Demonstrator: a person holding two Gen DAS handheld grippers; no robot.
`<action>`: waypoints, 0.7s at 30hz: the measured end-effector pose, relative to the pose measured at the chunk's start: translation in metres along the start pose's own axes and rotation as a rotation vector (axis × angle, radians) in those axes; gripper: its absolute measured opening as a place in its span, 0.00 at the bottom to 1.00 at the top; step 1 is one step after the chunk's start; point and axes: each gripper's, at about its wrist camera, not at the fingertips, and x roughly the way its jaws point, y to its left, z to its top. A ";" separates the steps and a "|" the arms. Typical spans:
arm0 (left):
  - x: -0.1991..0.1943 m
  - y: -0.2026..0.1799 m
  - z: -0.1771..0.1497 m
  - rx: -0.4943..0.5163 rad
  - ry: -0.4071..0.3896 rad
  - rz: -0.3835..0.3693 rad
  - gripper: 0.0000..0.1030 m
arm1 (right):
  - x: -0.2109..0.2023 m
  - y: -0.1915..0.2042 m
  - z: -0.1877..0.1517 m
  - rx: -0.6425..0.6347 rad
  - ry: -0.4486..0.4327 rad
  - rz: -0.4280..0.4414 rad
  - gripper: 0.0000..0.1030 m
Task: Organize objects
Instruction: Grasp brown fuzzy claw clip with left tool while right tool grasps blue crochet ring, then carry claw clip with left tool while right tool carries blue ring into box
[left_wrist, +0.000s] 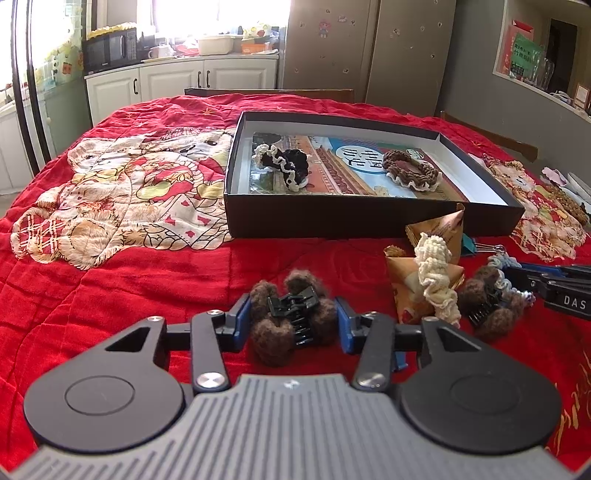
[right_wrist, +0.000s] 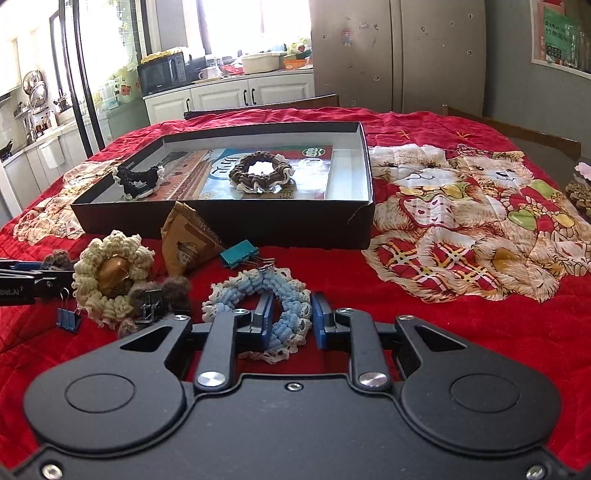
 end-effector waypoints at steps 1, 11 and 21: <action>0.000 0.000 0.000 0.000 -0.001 0.000 0.47 | 0.000 0.000 0.000 -0.003 -0.001 -0.001 0.18; -0.003 -0.001 0.001 0.004 -0.013 0.001 0.45 | -0.003 0.003 0.000 -0.022 -0.005 0.006 0.12; -0.007 -0.001 0.004 0.006 -0.032 0.010 0.45 | -0.014 0.008 0.000 -0.049 -0.035 0.005 0.11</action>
